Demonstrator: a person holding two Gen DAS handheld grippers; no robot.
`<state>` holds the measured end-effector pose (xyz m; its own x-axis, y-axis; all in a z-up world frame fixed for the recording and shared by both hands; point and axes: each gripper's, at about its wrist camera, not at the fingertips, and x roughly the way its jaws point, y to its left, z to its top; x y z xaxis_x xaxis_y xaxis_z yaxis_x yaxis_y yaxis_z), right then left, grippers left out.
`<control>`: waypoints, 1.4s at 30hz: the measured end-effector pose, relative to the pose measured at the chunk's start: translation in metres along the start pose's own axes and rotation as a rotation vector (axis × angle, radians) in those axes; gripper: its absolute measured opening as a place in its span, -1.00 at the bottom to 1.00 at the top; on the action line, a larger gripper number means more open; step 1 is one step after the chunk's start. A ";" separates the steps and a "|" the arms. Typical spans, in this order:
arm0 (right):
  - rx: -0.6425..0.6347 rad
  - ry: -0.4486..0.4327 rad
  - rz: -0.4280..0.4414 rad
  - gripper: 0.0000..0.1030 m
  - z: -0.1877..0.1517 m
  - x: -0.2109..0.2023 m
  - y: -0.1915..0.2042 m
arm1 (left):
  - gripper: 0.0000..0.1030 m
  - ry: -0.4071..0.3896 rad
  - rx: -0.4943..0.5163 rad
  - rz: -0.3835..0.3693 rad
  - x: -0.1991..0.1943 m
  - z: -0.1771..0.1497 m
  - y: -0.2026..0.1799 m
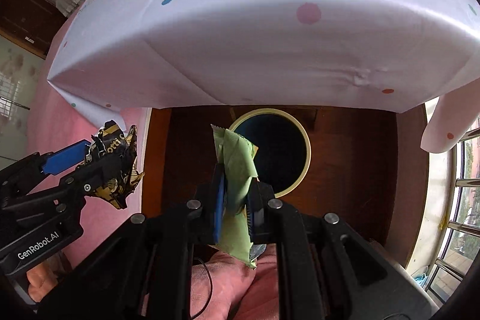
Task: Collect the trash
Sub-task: 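Carry both wrappers down over the trash bin and open both tools, then raise both open tools from the bin back toward the table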
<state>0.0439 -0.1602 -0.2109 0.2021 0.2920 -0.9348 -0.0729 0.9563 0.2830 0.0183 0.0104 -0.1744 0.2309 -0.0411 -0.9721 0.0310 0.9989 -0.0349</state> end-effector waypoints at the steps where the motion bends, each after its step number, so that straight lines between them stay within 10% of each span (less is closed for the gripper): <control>1: 0.014 0.007 -0.010 -0.81 -0.004 0.016 -0.004 | 0.01 0.013 -0.006 -0.007 0.016 -0.003 0.002; 16: 0.118 0.049 -0.125 -0.75 -0.038 0.262 -0.069 | 0.08 0.077 -0.026 -0.055 0.258 -0.017 0.002; 21: 0.168 0.075 -0.094 -0.07 -0.040 0.298 -0.086 | 0.37 0.095 -0.015 -0.067 0.297 -0.008 0.008; 25: 0.181 0.069 -0.107 0.15 -0.039 0.304 -0.089 | 0.77 0.094 -0.025 -0.051 0.308 -0.008 0.015; 42: 0.239 0.030 -0.122 0.20 -0.034 0.191 -0.072 | 0.80 0.008 -0.032 -0.042 0.194 0.002 0.019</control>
<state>0.0542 -0.1738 -0.4173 0.1662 0.1770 -0.9701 0.1839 0.9609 0.2068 0.0654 0.0217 -0.3631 0.2218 -0.0833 -0.9715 0.0095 0.9965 -0.0833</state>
